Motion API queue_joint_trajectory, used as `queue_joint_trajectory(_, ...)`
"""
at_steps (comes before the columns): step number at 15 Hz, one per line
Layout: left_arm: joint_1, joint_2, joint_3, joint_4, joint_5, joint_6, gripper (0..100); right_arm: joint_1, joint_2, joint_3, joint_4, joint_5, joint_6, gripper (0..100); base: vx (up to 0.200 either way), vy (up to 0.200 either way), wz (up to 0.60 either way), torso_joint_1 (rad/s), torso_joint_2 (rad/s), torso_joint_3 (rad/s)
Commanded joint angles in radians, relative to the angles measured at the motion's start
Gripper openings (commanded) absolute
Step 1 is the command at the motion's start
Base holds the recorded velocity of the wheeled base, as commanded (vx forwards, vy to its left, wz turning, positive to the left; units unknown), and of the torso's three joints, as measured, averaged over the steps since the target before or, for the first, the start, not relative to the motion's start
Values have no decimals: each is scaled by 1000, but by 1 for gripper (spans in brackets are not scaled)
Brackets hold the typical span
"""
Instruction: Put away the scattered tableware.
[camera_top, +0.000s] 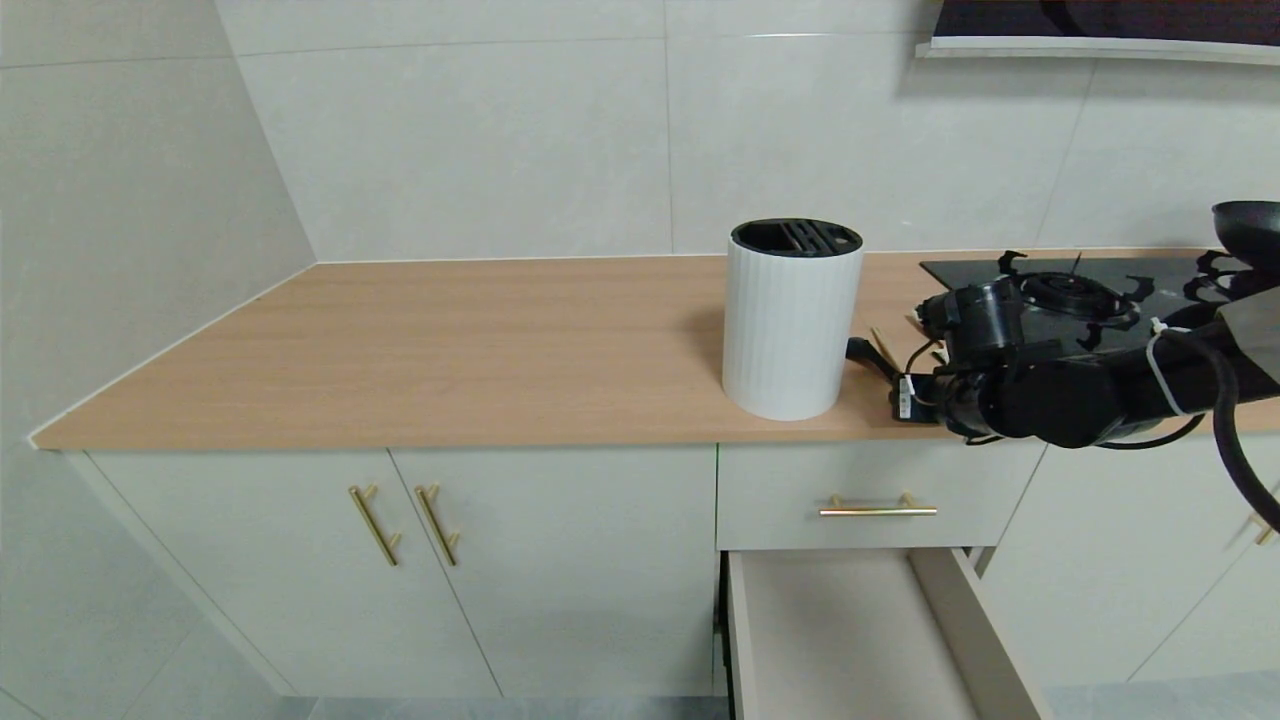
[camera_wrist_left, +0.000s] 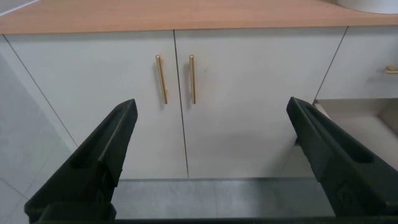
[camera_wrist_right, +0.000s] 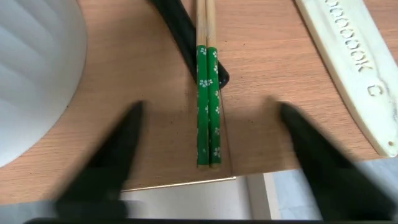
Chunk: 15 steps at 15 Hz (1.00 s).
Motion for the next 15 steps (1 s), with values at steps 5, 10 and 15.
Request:
queue_joint_trajectory(5, 0, 0, 0, 0, 0, 0, 100, 1, -14, 2, 0, 0, 4, 0, 0, 0, 0, 0, 0, 0)
queue_joint_trajectory(10, 0, 0, 0, 0, 0, 0, 100, 12, -176, 95, 8, 0, 27, 0, 0, 0, 0, 0, 0, 0)
queue_joint_trajectory(15, 0, 0, 0, 0, 0, 0, 100, 64, -540, 357, 62, 9, 30, 0, 0, 0, 0, 0, 0, 0)
